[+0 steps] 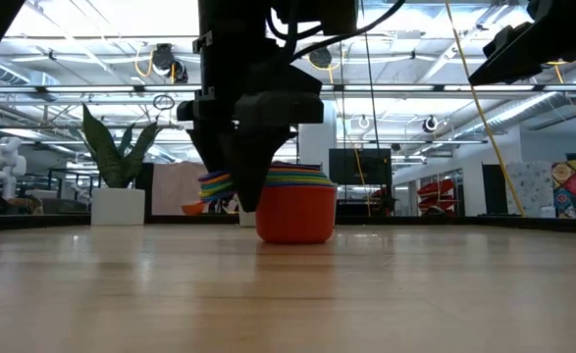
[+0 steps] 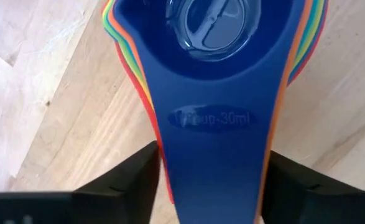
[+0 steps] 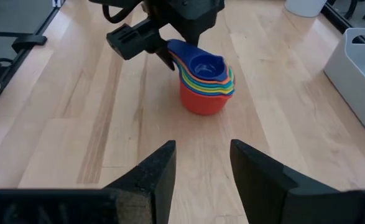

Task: Nest measuring cups in basket
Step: Put the nested measuring cups into the gray bin

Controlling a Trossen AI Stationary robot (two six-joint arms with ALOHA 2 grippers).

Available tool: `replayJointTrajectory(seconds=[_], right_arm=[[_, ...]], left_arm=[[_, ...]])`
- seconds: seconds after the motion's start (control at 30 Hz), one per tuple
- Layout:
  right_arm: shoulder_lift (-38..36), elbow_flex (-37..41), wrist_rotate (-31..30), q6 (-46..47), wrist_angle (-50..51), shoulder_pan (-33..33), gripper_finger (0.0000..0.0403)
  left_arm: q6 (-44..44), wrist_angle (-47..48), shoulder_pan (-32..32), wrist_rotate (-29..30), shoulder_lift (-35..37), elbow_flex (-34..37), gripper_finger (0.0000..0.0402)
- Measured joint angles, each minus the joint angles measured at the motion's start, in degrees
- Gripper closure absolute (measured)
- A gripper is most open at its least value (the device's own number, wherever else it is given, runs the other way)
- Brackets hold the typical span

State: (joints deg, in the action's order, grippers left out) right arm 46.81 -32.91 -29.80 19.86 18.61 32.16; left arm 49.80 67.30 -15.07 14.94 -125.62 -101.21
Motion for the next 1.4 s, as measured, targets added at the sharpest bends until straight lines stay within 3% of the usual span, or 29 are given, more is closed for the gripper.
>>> replayJointTrajectory(seconds=[0.3,0.6,0.8,1.4], right_arm=[[0.0,0.0,0.0,0.1,0.0,0.0,0.0257],[0.0,0.0,0.0,0.1,0.0,0.0,0.0257],[0.0,0.0,0.0,0.5,0.0,0.0,0.0257],[0.0,0.0,0.0,0.5,0.1,0.0,0.0257]], left_arm=[[0.0,0.0,0.0,-0.1,0.0,0.0,0.0238],[0.0,-0.1,0.0,-0.1,0.0,0.0,0.0217],[-0.6,0.0,0.0,-0.1,0.1,0.0,0.0256],[-3.3,0.6,0.2,0.1,0.1,0.0,0.0260]])
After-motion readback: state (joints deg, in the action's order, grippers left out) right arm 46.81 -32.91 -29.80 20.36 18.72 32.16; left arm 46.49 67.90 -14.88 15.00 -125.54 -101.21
